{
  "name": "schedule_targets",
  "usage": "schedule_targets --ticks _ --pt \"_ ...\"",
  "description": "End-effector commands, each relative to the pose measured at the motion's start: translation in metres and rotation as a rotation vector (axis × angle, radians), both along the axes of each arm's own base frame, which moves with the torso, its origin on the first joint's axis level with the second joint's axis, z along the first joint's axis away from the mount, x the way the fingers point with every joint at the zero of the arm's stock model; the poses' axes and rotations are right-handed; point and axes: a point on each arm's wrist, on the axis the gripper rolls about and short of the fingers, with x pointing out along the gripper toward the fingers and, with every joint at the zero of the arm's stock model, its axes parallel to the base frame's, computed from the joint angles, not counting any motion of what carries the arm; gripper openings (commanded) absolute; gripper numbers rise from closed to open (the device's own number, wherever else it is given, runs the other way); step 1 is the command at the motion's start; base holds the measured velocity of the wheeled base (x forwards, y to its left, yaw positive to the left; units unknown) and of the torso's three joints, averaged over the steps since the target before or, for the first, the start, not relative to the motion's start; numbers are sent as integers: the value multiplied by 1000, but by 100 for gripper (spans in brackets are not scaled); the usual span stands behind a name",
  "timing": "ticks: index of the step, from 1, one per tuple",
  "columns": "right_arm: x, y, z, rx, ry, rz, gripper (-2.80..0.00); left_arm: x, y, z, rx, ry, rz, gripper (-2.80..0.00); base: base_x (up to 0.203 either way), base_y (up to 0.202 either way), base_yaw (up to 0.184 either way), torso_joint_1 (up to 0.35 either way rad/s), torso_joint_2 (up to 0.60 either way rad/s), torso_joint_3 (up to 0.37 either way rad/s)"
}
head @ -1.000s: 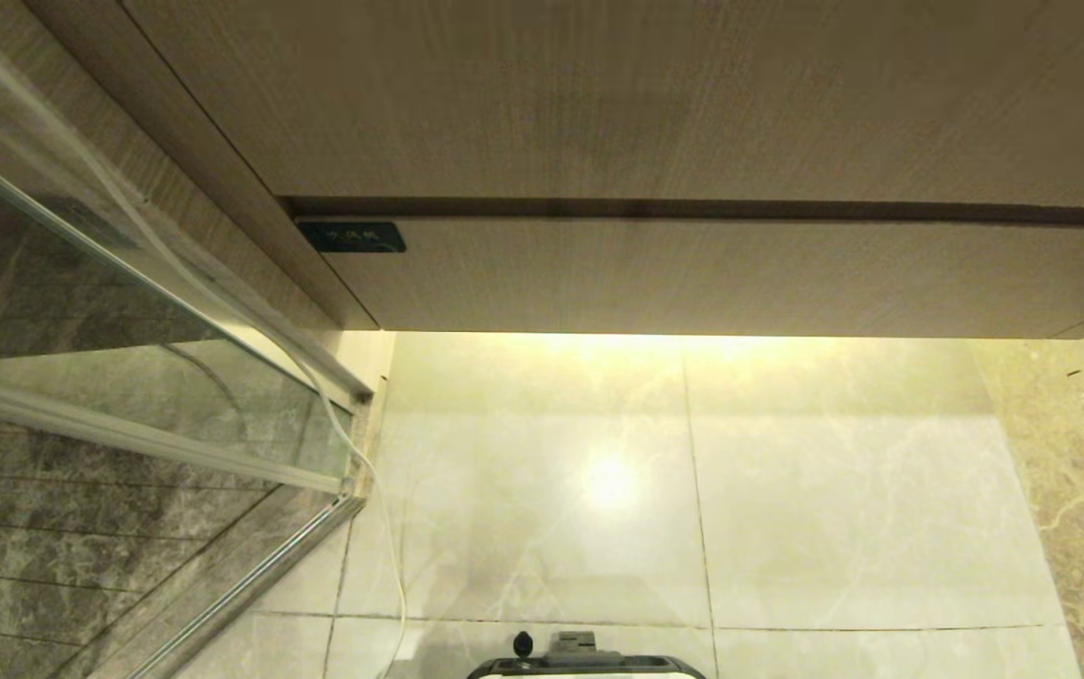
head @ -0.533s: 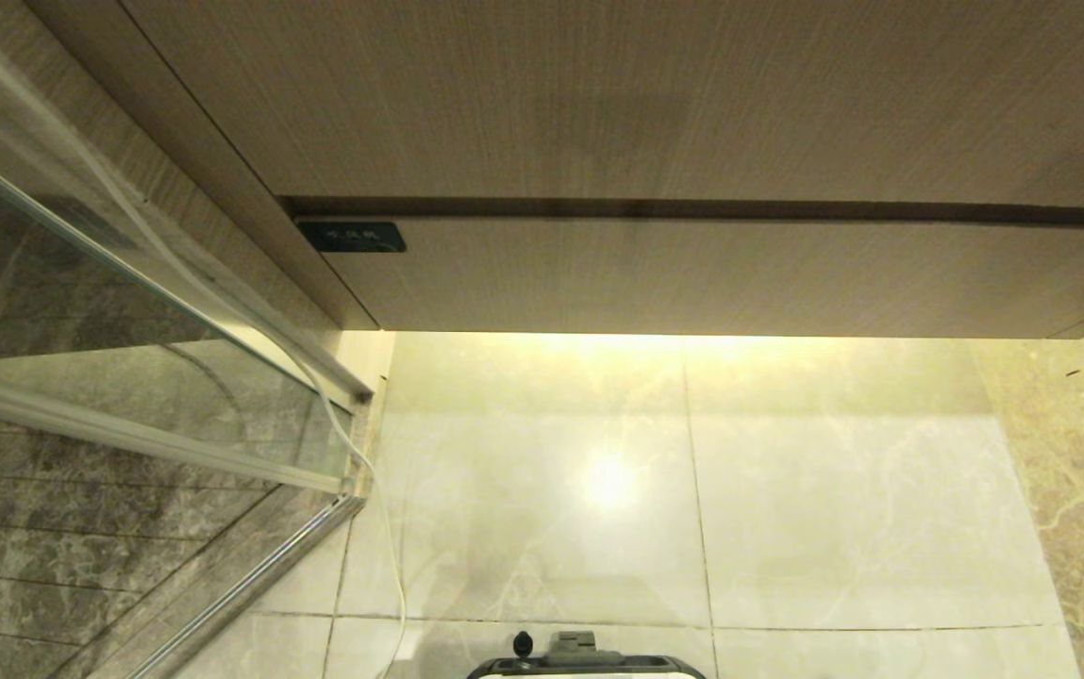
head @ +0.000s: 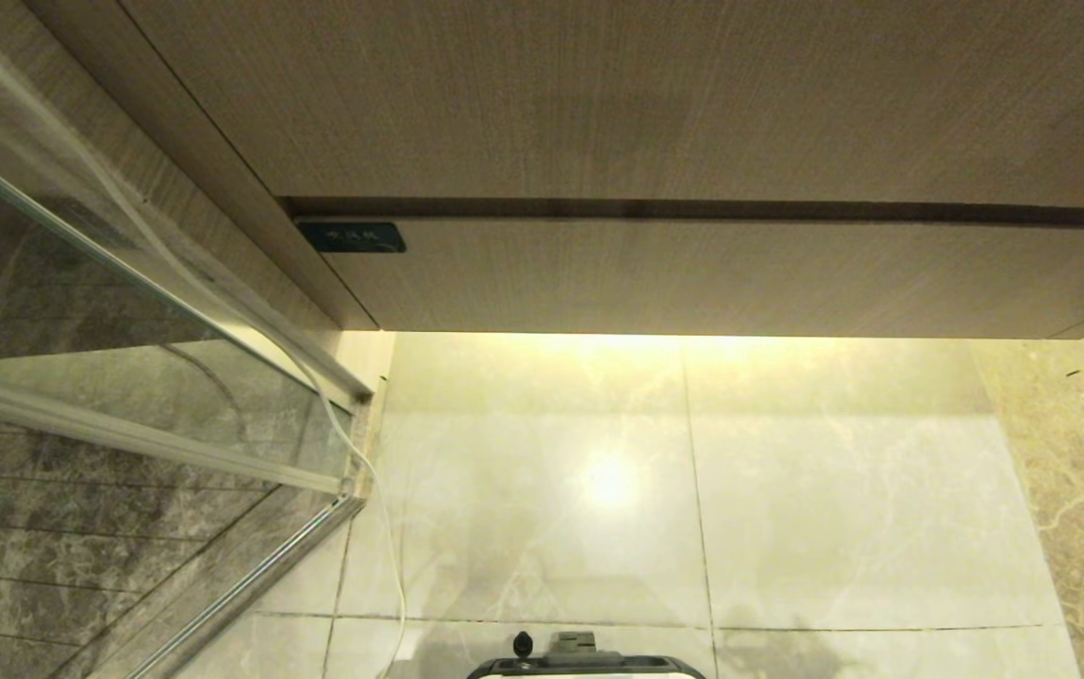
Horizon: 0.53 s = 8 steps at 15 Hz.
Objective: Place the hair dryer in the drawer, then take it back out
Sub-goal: Pull open the drawer
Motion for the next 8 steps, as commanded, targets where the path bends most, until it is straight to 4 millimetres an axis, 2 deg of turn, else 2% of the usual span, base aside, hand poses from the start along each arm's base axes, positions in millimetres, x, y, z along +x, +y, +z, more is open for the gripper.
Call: schedule_targets --ticks 1,4,6,8 --pt "62 7 -18 -229 106 156 0 0 0 0 0 0 0 -280 0 0 0 0 0 0" --pt "117 13 -10 -489 -180 265 0 0 0 0 0 0 -1 -280 0 0 0 0 0 0" --pt "147 15 -22 -643 -338 308 0 0 0 0 0 1 0 -280 0 0 0 0 0 0" --pt "175 21 -38 -642 -490 413 0 0 0 0 0 0 0 -280 0 0 0 0 0 0"
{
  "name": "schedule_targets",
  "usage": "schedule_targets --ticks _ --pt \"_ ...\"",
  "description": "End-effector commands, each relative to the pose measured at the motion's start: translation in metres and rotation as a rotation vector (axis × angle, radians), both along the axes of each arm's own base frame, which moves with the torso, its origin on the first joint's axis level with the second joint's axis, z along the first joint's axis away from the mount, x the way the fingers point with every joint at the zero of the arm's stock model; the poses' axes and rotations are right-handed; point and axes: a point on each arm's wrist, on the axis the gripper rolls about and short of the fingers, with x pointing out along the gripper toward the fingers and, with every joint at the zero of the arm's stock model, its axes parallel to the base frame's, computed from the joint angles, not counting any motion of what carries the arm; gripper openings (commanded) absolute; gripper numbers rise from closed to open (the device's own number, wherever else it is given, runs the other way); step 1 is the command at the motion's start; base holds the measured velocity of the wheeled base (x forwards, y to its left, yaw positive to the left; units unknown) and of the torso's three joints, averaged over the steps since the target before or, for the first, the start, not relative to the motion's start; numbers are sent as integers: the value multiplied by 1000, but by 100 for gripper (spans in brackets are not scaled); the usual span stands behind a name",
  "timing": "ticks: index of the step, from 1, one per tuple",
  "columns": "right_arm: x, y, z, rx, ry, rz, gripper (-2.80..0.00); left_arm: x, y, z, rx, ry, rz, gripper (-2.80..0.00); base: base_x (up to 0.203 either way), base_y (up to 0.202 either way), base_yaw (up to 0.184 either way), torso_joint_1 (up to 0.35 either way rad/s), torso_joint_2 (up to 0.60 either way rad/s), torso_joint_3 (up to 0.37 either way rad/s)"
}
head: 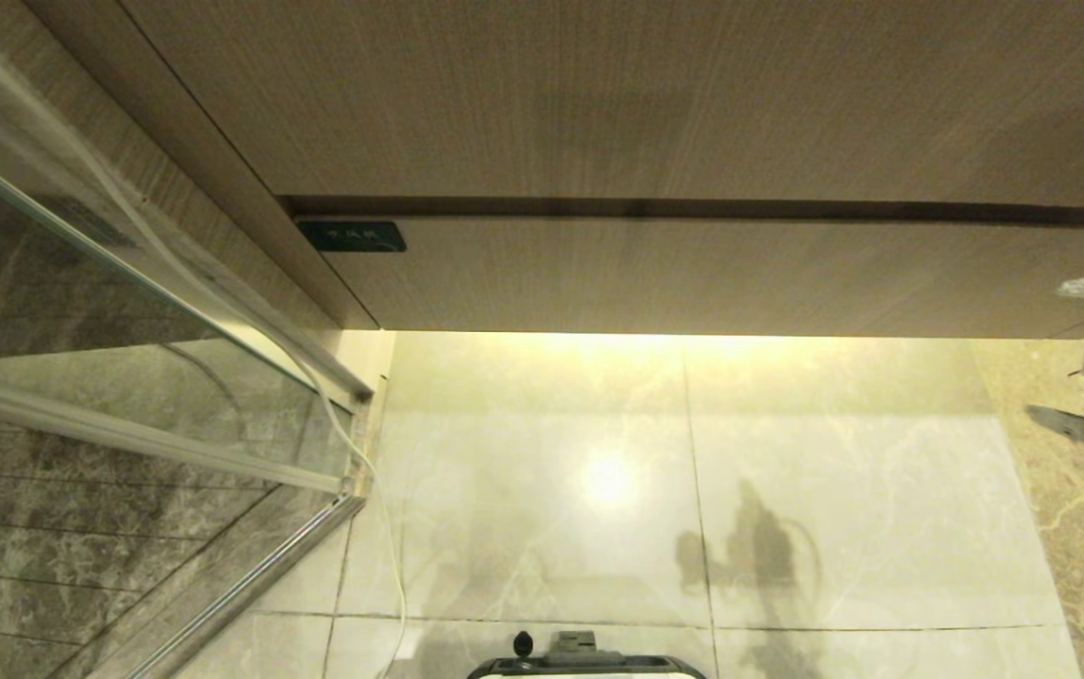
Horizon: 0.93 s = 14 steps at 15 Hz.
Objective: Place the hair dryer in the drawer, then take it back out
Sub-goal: Pull open the drawer
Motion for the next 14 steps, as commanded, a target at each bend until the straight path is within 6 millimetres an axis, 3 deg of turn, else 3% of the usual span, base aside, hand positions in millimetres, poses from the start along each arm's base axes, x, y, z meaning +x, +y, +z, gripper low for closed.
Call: schedule_targets --ticks 1,3,6,14 --pt "43 8 -14 0 -163 172 0 0 0 0 0 0 0 -280 0 0 0 0 0 0" --pt "65 10 -27 25 -129 251 0 0 0 0 0 0 0 -280 0 0 0 0 0 0" --pt "90 8 -20 100 -133 235 0 0 0 0 0 0 0 -280 0 0 0 0 0 0" --pt "125 6 -15 166 -106 200 0 0 0 0 0 0 0 -280 0 0 0 0 0 0"
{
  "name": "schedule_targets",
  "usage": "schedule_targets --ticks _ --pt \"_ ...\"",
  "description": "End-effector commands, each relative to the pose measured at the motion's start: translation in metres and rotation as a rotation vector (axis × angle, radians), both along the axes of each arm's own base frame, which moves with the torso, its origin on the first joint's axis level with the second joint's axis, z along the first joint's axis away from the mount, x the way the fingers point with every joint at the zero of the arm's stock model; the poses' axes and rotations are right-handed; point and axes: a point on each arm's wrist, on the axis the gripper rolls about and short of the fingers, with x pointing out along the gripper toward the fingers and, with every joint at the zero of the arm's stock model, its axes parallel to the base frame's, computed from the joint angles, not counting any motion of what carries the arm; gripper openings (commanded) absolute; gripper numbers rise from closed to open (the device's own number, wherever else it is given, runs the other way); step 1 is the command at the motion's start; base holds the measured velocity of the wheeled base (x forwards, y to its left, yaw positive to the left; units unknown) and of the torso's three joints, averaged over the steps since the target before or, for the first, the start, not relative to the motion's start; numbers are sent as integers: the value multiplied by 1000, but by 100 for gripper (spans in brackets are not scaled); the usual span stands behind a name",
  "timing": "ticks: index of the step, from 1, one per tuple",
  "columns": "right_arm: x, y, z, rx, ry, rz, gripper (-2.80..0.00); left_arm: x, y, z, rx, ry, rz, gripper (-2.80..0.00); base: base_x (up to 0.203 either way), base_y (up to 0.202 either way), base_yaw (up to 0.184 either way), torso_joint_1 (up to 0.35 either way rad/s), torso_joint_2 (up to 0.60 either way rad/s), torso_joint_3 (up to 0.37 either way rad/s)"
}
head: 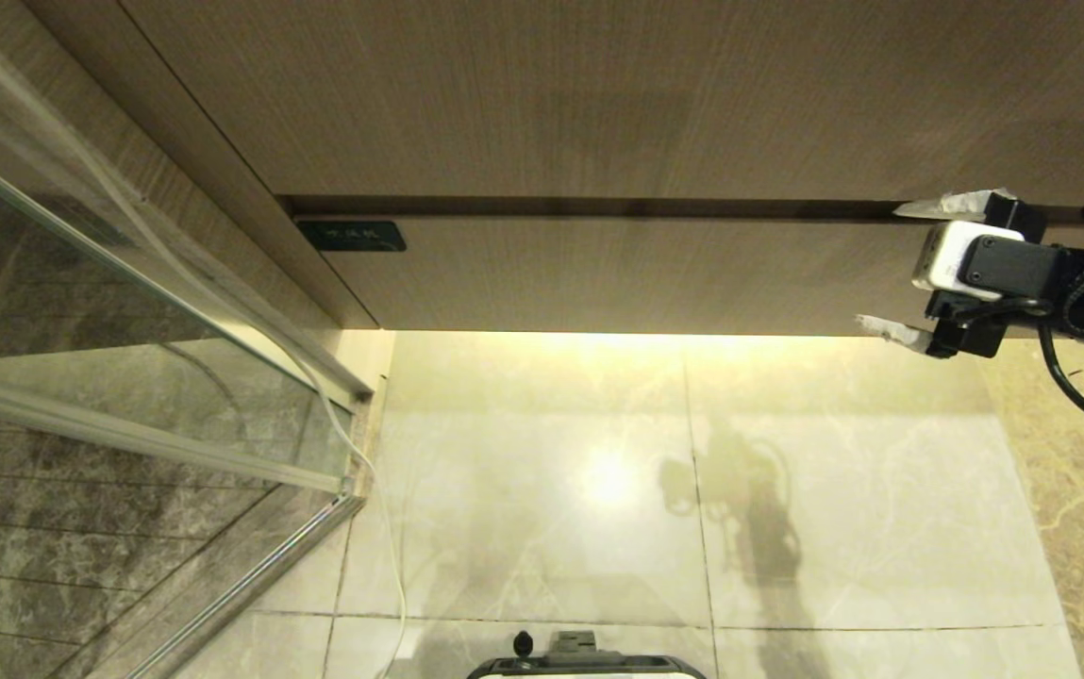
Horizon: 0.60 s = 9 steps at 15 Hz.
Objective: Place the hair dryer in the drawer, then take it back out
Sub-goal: Pull open the drawer
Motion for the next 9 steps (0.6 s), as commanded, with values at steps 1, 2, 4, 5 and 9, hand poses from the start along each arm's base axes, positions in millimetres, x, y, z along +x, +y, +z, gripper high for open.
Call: schedule_targets --ticks 1,2,4,5,9 --pt "11 1 -3 -2 12 2 0 0 0 0 0 0 0 -280 0 0 0 0 0 0" --pt "19 1 -6 -1 22 3 0 0 0 0 0 1 0 -280 0 0 0 0 0 0" --pt "29 2 -9 2 31 4 0 0 0 0 0 0 -1 -280 0 0 0 0 0 0" --pt "32 2 -12 7 40 3 0 0 0 0 0 0 0 -280 0 0 0 0 0 0" --pt "44 3 -16 11 48 4 0 0 0 0 0 0 0 -280 0 0 0 0 0 0"
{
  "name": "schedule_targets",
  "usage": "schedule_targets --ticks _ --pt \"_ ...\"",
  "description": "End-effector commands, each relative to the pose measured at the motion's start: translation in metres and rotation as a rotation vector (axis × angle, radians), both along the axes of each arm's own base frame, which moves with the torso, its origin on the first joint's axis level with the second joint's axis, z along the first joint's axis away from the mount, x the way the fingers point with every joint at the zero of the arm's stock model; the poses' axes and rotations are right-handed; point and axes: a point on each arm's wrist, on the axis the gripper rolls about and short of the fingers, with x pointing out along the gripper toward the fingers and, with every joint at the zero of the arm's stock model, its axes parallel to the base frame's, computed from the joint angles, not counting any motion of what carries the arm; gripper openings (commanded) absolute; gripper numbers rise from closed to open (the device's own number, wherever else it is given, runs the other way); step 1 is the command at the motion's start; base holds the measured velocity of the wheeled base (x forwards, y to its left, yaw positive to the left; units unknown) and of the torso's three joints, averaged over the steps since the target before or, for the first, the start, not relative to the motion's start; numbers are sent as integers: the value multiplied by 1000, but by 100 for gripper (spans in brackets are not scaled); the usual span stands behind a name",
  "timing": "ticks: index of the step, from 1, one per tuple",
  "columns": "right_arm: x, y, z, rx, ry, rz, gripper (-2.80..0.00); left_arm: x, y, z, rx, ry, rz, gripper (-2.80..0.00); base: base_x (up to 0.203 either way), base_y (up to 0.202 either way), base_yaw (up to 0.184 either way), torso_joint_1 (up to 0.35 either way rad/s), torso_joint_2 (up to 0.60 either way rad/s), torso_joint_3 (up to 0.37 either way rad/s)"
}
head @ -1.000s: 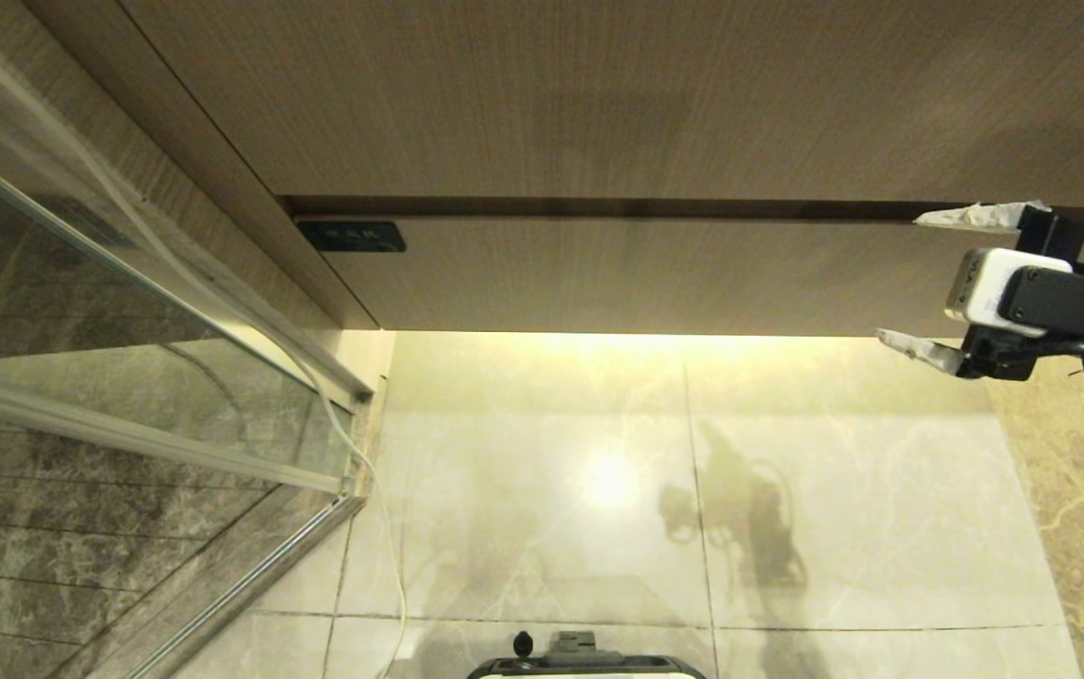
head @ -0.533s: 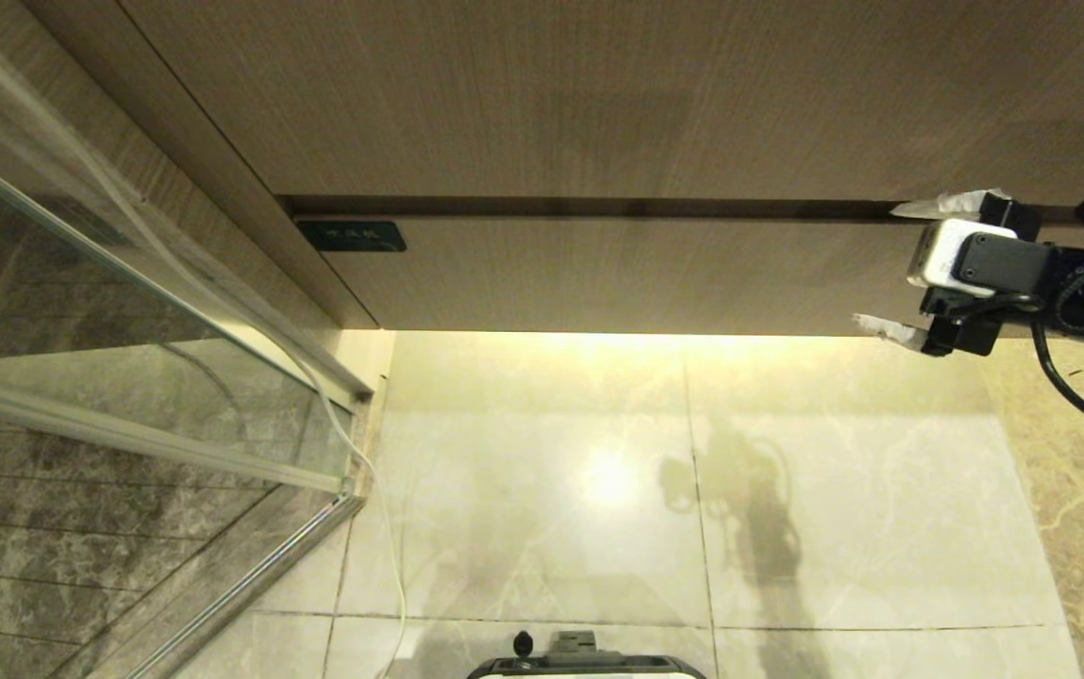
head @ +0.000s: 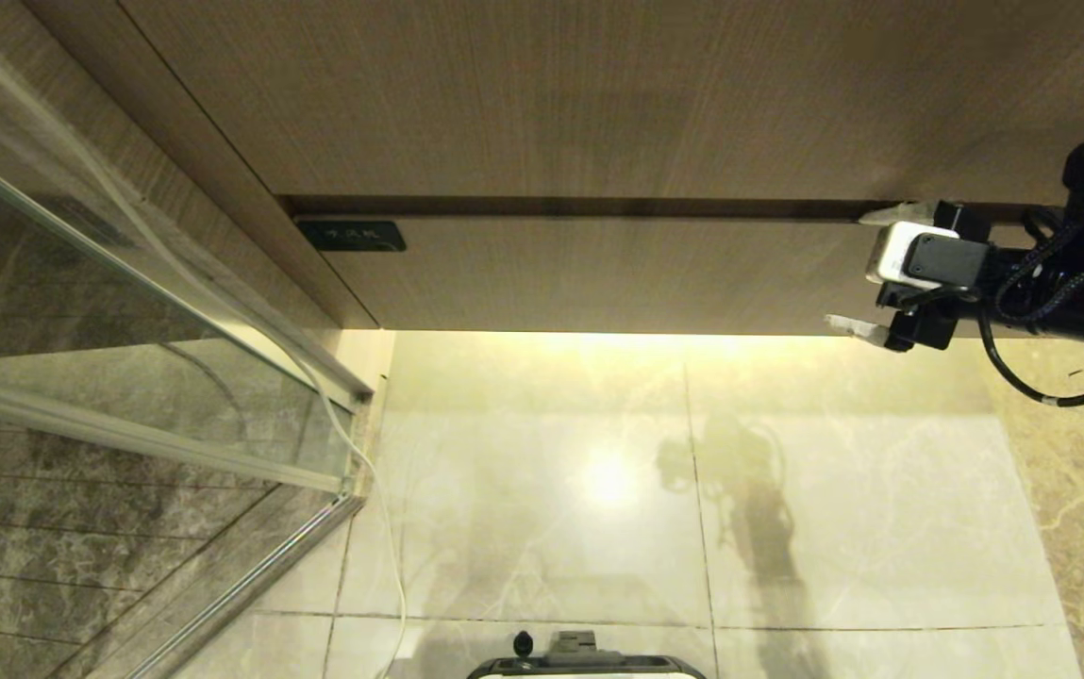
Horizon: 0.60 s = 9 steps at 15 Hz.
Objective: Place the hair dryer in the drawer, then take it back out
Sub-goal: Pull open the drawer
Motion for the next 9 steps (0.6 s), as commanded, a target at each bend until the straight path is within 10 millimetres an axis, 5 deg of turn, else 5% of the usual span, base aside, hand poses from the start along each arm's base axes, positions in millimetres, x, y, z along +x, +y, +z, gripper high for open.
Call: schedule_targets --ticks 1,9 --pt "9 1 -4 -6 4 6 0 0 0 0 0 0 1 -280 0 0 0 0 0 0" --pt "11 2 0 -4 -71 37 0 0 0 0 0 0 -1 -280 0 0 0 0 0 0"
